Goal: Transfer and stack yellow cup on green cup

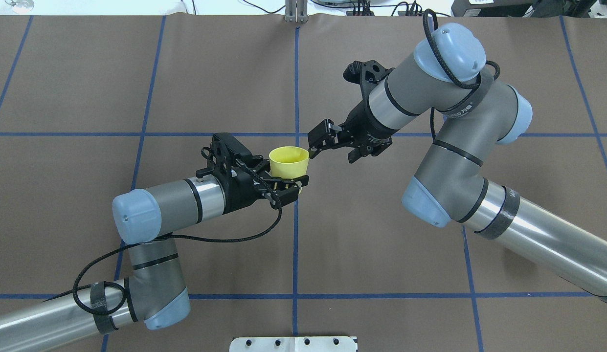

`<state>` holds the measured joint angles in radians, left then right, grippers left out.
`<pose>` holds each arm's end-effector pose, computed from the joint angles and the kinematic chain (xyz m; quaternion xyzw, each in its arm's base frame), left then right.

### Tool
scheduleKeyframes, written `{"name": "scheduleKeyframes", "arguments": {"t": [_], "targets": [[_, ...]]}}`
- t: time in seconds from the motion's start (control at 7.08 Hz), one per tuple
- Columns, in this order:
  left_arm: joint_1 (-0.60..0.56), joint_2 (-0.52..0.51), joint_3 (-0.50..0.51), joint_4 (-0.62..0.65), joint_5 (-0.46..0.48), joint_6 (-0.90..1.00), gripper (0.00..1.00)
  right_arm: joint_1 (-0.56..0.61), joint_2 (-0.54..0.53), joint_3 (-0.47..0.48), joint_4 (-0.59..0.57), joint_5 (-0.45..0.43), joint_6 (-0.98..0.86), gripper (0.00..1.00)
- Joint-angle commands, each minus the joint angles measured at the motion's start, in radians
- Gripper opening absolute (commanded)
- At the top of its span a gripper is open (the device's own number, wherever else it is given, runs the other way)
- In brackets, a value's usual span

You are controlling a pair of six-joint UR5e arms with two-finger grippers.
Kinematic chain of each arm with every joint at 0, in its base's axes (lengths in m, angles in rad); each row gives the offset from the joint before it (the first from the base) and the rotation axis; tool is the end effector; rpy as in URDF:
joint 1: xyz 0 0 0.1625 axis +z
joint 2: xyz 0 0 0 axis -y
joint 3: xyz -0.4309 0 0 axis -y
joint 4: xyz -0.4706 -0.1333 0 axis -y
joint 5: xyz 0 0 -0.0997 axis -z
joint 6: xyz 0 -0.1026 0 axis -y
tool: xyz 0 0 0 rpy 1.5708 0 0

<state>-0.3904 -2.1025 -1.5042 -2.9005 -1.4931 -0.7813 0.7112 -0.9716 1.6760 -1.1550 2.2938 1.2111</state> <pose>0.6090 -0.4034 0.2029 0.4547 0.6356 0.0938 0.6168 -0.4984 -0.5158 0.1573 -0.0042 -0.5803 -0.0464 0.8131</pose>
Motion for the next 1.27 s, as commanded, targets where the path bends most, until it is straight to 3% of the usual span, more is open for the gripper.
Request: {"name": "scheduleKeyframes", "arguments": {"t": [0.0,0.71,1.13], "targets": [[0.021,-0.02,0.03,-0.003,0.013,0.001,0.0,-0.006,0.004,-0.005,0.004,0.006,0.019,0.96],[0.048,-0.027,0.038,-0.023,0.033,0.022,0.0,-0.016,0.016,-0.038,0.003,0.007,0.019,0.87],[0.048,-0.047,0.044,-0.023,0.034,0.148,0.0,-0.041,0.016,-0.042,0.0,0.007,0.018,0.85]]}}
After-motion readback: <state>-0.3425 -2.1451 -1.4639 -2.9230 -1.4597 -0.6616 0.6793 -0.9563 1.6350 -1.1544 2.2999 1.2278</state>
